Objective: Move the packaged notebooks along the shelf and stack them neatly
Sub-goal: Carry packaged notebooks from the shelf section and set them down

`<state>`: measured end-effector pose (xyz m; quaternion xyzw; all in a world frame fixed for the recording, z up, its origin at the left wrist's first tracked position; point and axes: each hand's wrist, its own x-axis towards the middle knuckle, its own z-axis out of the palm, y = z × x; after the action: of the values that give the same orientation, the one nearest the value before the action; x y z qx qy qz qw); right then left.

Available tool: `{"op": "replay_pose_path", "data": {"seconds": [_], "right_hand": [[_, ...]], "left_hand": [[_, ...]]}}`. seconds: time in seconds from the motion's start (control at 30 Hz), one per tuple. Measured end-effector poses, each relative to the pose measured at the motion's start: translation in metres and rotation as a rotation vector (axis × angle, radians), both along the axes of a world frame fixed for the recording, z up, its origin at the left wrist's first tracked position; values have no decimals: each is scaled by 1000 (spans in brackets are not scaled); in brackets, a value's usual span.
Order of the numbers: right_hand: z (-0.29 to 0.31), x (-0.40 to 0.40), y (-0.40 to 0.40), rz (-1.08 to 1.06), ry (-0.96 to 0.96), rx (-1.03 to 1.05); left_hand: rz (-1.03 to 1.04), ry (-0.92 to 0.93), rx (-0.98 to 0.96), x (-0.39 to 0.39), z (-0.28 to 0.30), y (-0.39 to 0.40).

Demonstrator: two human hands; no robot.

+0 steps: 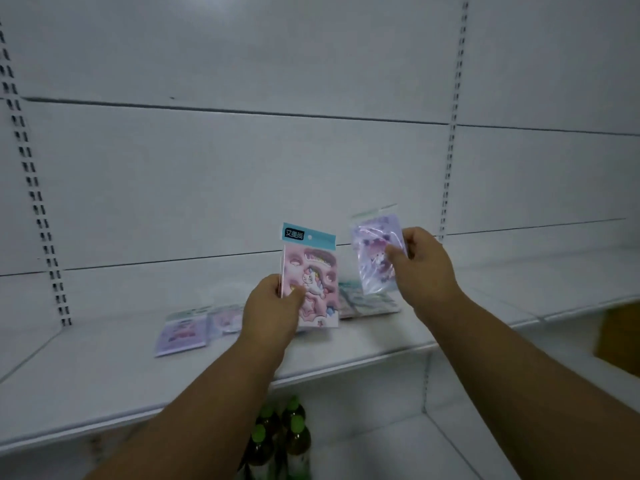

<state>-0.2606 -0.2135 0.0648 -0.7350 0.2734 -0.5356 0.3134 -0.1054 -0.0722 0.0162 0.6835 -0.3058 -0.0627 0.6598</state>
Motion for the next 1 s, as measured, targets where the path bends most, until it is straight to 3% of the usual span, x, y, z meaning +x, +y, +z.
{"op": "replay_pose_path", "data": {"seconds": [0.3, 0.43, 0.6, 0.77, 1.0], "right_hand": [[19, -178, -47, -195, -8, 14], [27, -257, -103, -281, 4, 18], [36, -336, -184, -317, 35, 48], [36, -372, -275, -292, 33, 58], [13, -358, -407, -223, -64, 145]], "left_hand": [[-296, 63, -12, -149, -8, -129], [-423, 156, -23, -226, -2, -206], [-463, 119, 28, -302, 1, -303], [-435, 98, 54, -333, 1, -389], [-354, 87, 116, -308, -4, -497]]}}
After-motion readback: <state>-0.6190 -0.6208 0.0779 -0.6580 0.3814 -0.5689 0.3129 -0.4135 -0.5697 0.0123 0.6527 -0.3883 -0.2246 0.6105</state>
